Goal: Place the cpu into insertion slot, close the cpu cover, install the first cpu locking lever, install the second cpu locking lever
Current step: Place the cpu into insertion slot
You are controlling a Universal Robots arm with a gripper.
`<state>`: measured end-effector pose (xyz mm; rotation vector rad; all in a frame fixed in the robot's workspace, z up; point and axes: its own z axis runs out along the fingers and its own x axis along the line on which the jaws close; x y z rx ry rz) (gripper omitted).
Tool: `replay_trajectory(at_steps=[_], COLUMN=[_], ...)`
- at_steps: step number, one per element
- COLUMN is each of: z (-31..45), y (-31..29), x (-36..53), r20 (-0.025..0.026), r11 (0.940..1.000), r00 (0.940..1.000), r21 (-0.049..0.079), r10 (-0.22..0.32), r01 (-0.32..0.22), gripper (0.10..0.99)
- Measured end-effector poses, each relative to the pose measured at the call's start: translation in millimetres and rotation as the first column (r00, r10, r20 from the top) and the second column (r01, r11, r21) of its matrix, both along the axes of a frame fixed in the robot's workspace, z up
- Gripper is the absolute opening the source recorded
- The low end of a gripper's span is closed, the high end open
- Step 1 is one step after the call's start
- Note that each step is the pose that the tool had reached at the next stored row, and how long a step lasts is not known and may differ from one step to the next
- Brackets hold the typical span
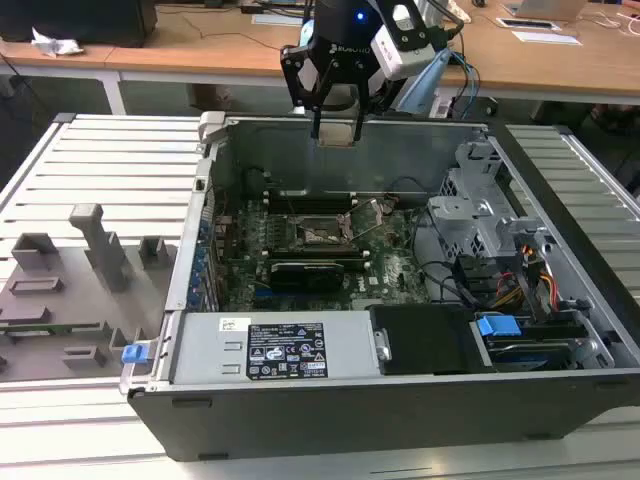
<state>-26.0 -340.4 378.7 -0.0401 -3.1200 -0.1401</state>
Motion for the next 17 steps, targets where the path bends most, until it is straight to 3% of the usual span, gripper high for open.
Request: replay_trajectory(at_steps=[4, 11, 17], z=[0.0, -0.1, -0.2], y=[0.0, 0.0, 0.0], x=[0.0, 0.0, 0.0], r20=[0.0000, 0.0000, -0.0001], r11=[1.0000, 0.9973, 0.9958], r00=[1.0000, 0.9973, 0.9958], r21=[0.000, 0.000, 0.000], r10=[-0.005, -0.073, -0.092], r01=[0.005, 0.073, 0.092], gripper=[0.529, 0.529, 0.529])
